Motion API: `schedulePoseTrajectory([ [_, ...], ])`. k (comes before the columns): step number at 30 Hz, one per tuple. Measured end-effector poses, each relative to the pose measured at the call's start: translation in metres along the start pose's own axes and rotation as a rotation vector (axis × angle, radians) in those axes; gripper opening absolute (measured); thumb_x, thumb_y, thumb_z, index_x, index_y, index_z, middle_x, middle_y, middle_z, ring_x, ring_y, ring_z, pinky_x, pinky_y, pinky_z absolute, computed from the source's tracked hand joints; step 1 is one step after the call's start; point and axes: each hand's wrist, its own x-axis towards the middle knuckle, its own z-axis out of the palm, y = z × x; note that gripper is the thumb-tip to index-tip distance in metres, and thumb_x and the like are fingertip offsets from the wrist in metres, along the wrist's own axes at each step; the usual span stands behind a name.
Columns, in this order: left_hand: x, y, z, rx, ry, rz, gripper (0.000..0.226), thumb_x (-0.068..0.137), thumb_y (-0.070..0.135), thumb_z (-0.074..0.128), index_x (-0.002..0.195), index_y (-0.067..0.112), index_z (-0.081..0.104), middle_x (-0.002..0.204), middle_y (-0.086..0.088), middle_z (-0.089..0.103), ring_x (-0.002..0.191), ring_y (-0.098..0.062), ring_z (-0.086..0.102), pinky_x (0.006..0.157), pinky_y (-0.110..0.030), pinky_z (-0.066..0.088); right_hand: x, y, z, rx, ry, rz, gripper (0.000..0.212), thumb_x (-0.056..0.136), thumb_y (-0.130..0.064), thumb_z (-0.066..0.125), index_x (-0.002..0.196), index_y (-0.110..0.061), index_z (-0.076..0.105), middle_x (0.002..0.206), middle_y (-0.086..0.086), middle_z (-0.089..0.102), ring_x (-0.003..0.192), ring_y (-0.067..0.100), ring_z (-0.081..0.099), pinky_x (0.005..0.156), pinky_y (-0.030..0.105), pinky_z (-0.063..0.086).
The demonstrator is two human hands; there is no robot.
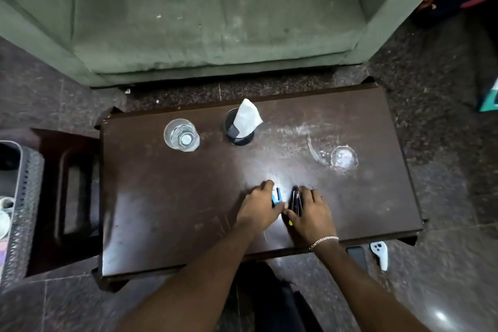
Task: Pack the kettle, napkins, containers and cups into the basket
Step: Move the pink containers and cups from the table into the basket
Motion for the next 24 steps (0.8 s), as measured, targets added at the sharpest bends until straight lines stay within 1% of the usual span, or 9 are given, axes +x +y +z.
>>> schedulePoseTrajectory([
  [3,0.002,0.019,0.012,0.003,0.058,-0.136,0.068,0.089,0.052,0.073,0.133,0.013,0.04,0.12,-0.02,0.071,0.108,-0.045,0.07,0.088,-0.046,0.057,0.0,0.002,0.005,0.084,-0.016,0.08,0.062,0.085,-0.04,0.074,0.135,-0.009,0.052,0.123,0.015,0.059,0.113,0.037,0.055,0.096,0.044,0.045],
  [6,0.005,0.03,0.022,-0.08,0.117,-0.287,0.083,0.085,0.052,0.079,0.138,0.008,0.034,0.12,-0.021,0.072,0.109,-0.043,0.071,0.088,-0.044,0.058,0.001,-0.001,0.012,0.134,-0.001,0.162,0.057,0.086,-0.04,0.074,0.125,-0.004,0.056,0.117,0.018,0.063,0.109,0.039,0.058,0.093,0.043,0.046],
  [8,0.005,0.031,0.026,-0.138,0.145,-0.361,0.086,0.084,0.049,0.082,0.14,0.007,0.033,0.12,-0.02,0.073,0.108,-0.042,0.072,0.087,-0.044,0.058,0.001,-0.003,0.017,0.139,0.002,0.18,0.058,0.086,-0.045,0.073,0.121,-0.002,0.057,0.114,0.018,0.064,0.106,0.039,0.06,0.092,0.043,0.046],
  [10,0.005,0.028,0.028,-0.169,0.16,-0.395,0.079,0.084,0.046,0.082,0.136,0.008,0.036,0.116,-0.019,0.074,0.105,-0.042,0.073,0.085,-0.043,0.058,0.001,-0.003,0.022,0.135,-0.007,0.202,0.06,0.085,-0.046,0.074,0.12,-0.001,0.057,0.114,0.018,0.064,0.106,0.04,0.06,0.093,0.043,0.046],
  [12,0.003,0.024,0.029,-0.183,0.177,-0.404,0.066,0.085,0.044,0.08,0.126,0.01,0.041,0.112,-0.019,0.074,0.102,-0.042,0.073,0.082,-0.042,0.058,0.001,-0.005,0.026,0.146,-0.007,0.218,0.056,0.082,-0.041,0.078,0.116,-0.001,0.058,0.113,0.019,0.064,0.106,0.041,0.059,0.093,0.043,0.046],
  [15,0.002,0.018,0.028,-0.167,0.182,-0.386,0.047,0.089,0.037,0.074,0.117,0.009,0.051,0.11,-0.019,0.074,0.102,-0.043,0.073,0.082,-0.042,0.058,0.001,-0.01,0.028,0.175,0.038,0.202,0.038,0.077,-0.026,0.082,0.099,-0.003,0.062,0.099,0.018,0.066,0.097,0.042,0.062,0.087,0.043,0.049],
  [16,0.001,0.016,0.027,-0.158,0.184,-0.373,0.041,0.089,0.035,0.072,0.115,0.009,0.055,0.111,-0.019,0.074,0.102,-0.043,0.073,0.083,-0.043,0.058,0.001,-0.012,0.028,0.177,0.045,0.2,0.033,0.077,-0.023,0.081,0.096,-0.003,0.063,0.097,0.018,0.066,0.095,0.041,0.062,0.086,0.042,0.049],
  [20,-0.005,0.002,0.018,-0.147,0.196,-0.276,0.036,0.089,0.031,0.068,0.116,0.007,0.064,0.121,-0.017,0.069,0.106,-0.042,0.069,0.09,-0.045,0.055,0.006,-0.02,0.024,0.172,0.037,0.196,0.035,0.081,-0.021,0.076,0.109,-0.002,0.065,0.11,0.018,0.065,0.103,0.04,0.061,0.089,0.04,0.048],
  [24,-0.013,-0.022,-0.003,-0.199,0.289,-0.233,0.032,0.089,0.027,0.069,0.115,0.008,0.067,0.122,-0.013,0.066,0.104,-0.04,0.067,0.091,-0.047,0.053,0.01,-0.037,0.017,0.178,0.096,0.13,0.036,0.079,-0.019,0.078,0.109,-0.002,0.067,0.107,0.018,0.065,0.101,0.041,0.062,0.089,0.041,0.051],
])
